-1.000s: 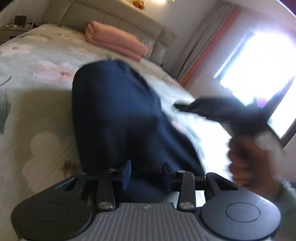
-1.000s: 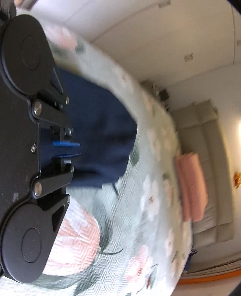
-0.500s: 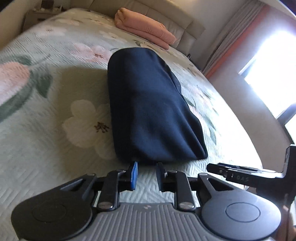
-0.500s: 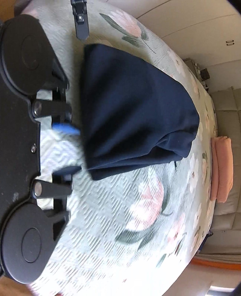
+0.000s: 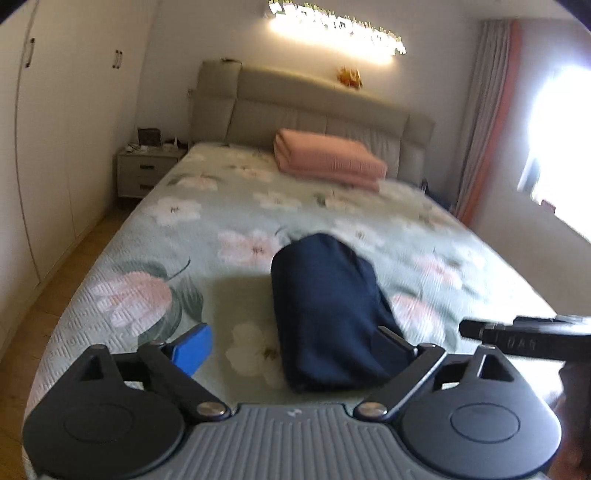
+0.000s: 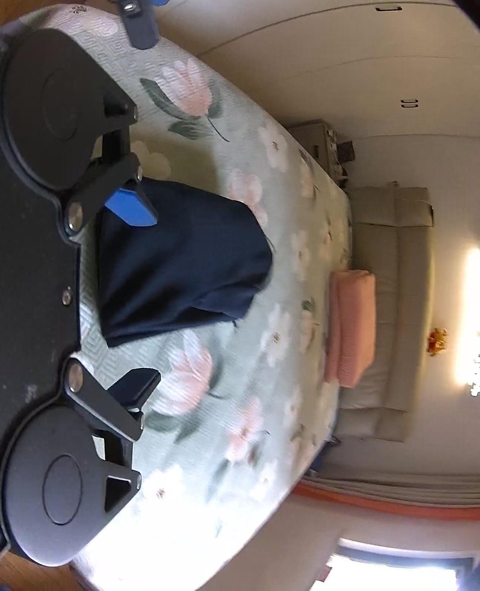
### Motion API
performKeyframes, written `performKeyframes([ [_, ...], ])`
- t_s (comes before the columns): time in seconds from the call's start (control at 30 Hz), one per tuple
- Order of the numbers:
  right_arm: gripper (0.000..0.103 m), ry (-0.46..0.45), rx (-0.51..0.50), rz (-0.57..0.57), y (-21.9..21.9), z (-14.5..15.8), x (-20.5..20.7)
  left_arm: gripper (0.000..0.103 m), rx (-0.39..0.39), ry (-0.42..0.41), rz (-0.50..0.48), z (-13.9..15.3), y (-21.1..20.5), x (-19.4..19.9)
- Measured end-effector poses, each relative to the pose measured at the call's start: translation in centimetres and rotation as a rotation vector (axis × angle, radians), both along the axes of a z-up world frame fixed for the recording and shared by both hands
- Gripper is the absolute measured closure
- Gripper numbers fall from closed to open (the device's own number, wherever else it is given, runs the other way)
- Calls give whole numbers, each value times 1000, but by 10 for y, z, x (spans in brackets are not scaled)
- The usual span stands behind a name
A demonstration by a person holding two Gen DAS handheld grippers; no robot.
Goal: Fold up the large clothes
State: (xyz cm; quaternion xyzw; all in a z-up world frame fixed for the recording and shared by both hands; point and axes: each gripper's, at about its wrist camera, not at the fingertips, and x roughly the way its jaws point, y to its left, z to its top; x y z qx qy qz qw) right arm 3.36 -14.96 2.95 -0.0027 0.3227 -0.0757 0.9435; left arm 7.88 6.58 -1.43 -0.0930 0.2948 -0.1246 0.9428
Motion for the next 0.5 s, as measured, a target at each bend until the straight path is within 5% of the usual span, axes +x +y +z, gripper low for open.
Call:
performKeyframes([
  [0.2, 2, 8, 83, 10, -7, 14, -12, 8, 9, 6, 25, 15, -13, -16],
  [0.5, 1, 8, 39, 4, 0, 13, -11, 8, 53, -40, -2, 25, -25, -16],
])
